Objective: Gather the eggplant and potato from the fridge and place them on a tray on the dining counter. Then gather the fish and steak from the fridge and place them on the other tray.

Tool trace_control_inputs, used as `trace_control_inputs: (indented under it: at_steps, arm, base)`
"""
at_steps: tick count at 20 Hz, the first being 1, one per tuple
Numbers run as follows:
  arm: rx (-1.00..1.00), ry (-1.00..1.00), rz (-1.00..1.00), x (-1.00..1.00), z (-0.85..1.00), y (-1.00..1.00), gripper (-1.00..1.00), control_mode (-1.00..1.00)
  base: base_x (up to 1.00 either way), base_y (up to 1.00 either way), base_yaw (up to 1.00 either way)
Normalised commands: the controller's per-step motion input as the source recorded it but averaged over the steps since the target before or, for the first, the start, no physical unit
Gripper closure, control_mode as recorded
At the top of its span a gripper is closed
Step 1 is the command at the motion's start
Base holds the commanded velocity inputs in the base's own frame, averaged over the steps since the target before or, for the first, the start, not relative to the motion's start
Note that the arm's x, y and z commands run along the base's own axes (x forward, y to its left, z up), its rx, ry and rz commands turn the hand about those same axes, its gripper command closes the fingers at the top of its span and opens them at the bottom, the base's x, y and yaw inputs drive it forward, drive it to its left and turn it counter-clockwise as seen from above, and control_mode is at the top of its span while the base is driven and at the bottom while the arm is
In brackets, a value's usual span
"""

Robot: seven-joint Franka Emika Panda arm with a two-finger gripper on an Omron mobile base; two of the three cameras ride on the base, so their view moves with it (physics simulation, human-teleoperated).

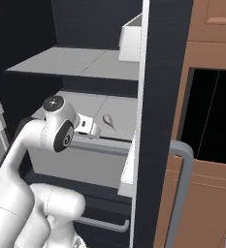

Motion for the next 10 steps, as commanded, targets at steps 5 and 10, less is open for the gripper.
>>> trace_control_inputs:
  at_steps: [5,10]
  arm:
    - [-0.01,0.06,0.03,0.6,-0.1,-0.44,-1.0,-1.0]
    - [0.0,0.07,0.0,0.72,-0.19,-0.45,-1.0,-1.0]
  base:
    - [0.0,0.0,0.0]
    - [0.0,0.0,0.0]
